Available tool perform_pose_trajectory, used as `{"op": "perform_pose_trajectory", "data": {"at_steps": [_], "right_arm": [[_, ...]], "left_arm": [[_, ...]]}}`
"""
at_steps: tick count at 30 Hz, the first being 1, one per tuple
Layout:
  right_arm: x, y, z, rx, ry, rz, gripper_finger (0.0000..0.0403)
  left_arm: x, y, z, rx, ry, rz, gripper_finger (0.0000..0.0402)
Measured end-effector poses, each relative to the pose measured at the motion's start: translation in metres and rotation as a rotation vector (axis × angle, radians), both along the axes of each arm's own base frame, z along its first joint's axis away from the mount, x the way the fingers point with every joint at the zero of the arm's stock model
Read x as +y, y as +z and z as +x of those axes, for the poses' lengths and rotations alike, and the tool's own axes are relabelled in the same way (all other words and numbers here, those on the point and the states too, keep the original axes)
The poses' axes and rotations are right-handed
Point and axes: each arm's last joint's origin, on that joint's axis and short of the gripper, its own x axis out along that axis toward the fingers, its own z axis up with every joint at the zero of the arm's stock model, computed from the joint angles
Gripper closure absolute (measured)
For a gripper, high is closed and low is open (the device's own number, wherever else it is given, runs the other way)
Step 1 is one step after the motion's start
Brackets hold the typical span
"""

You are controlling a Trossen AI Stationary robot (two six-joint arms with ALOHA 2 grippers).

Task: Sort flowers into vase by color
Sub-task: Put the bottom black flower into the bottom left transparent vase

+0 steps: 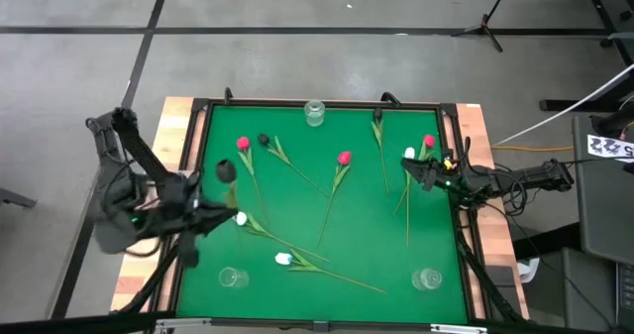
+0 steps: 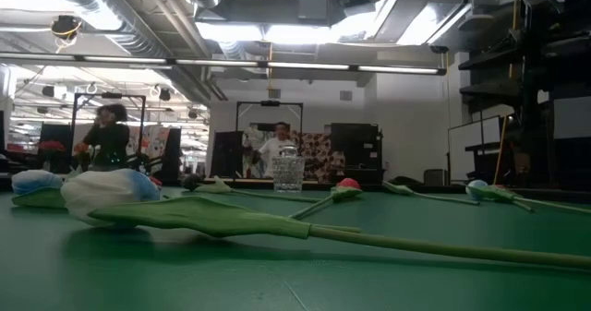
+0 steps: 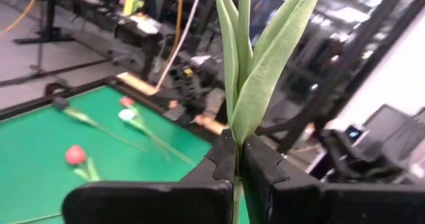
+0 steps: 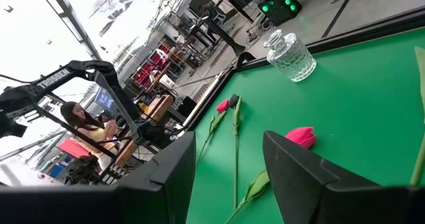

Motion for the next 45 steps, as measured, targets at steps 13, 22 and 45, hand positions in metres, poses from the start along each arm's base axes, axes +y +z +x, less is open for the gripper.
{"op": "perform_pose_trajectory", "data": {"at_steps": [13,22,45], "right_arm": [[0.0,0.0,0.0,0.0,0.0,0.0,0.0226],[0.0,0.0,0.0,-0.003,-0.001,0.007,0.0226],[0.0,0.0,0.0,-0.002,-0.011,0.007,0.0226]], "left_arm": [[-0.064,0.001,-0.034,-0.037,0.049,0.151,0.0399],[-0.091,-0.023,-0.027,0.005,0.04,0.296,0.0399],[-0.036,0.006,-0.069,-0.01,-0.337,0.194,0.0398]]}}
